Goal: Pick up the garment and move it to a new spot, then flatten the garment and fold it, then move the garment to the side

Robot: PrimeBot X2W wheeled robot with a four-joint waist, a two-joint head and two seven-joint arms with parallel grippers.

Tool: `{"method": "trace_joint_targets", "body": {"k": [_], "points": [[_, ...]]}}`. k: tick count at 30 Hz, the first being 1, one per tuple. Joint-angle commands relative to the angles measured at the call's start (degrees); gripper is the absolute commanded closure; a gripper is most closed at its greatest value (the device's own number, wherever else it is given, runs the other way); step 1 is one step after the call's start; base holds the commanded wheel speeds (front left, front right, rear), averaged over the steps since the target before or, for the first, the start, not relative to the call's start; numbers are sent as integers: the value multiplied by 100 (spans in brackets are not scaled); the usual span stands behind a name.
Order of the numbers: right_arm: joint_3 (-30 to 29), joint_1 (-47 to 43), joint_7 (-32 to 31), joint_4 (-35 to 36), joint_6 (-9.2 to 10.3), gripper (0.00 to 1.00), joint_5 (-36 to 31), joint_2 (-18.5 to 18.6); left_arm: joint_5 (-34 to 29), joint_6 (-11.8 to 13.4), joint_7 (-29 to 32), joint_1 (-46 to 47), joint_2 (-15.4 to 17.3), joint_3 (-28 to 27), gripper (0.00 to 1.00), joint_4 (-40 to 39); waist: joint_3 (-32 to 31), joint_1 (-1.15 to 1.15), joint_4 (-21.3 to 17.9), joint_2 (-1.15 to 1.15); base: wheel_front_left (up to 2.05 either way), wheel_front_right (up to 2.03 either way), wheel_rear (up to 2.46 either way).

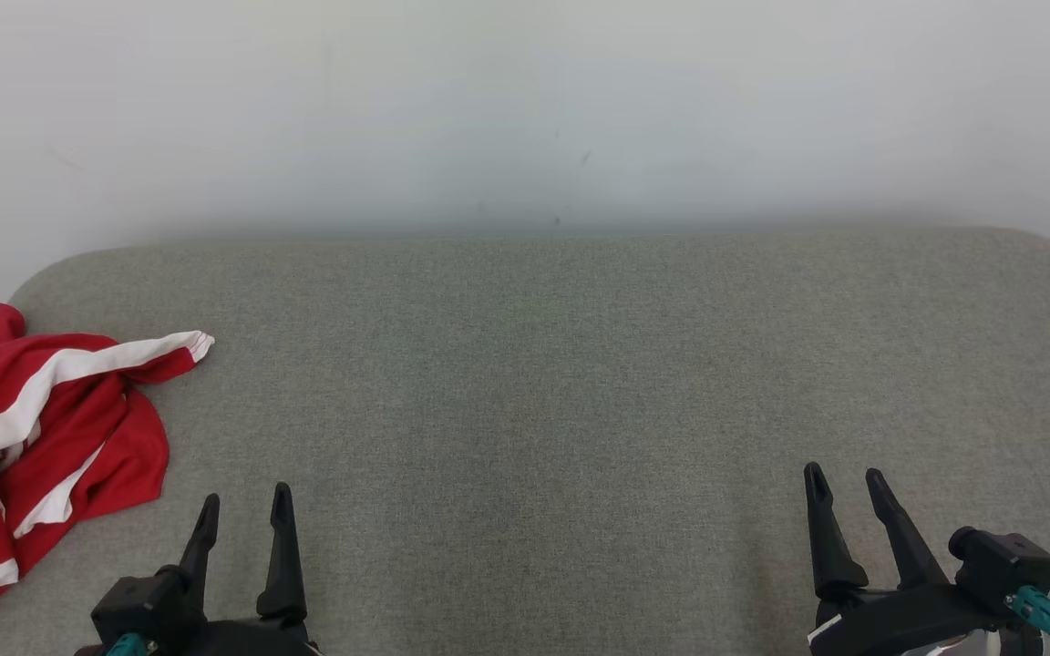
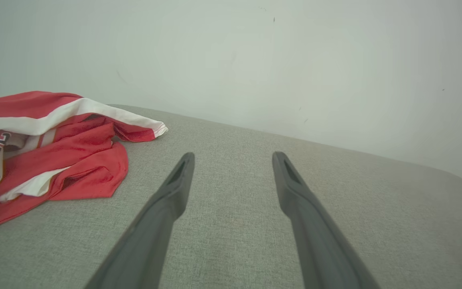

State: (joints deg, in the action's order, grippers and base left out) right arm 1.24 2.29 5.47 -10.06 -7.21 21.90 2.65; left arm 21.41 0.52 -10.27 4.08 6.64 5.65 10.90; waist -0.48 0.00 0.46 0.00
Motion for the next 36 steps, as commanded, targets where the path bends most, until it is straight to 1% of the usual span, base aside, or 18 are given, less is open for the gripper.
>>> {"method": "trace_joint_targets", "body": {"k": [1, 13, 23, 25, 29, 36], "points": [[2, -24, 9, 68, -36, 0, -140, 24, -135, 29, -48, 30, 43, 20, 0, -65, -1, 0, 0, 0, 0, 0, 0], [-69, -107, 124, 145, -34, 0, -710, 29, -651, 104, -201, -57, 132, 26, 0, -118, 2, 0, 7, 0, 0, 0, 0], [-143, -149, 184, 193, -36, 0, -1020, 31, -1001, 181, -301, -124, 178, 21, 0, -164, -2, 0, 22, 0, 0, 0, 0], [-164, -162, 189, 198, -33, 0, -1068, 31, -974, 119, -330, -136, 156, 6, 0, -184, -3, 0, 24, 0, 0, 0, 0], [-214, -185, 220, 230, -34, 0, -1162, 31, -1077, 82, -372, -170, 204, -38, 0, -214, -12, 0, 29, 0, 0, 0, 0], [-274, -227, 238, 280, -36, 0, -1349, 30, -1062, 11, -444, -244, 214, -140, 0, -238, -21, 0, 57, 0, 0, 0, 0]]}}
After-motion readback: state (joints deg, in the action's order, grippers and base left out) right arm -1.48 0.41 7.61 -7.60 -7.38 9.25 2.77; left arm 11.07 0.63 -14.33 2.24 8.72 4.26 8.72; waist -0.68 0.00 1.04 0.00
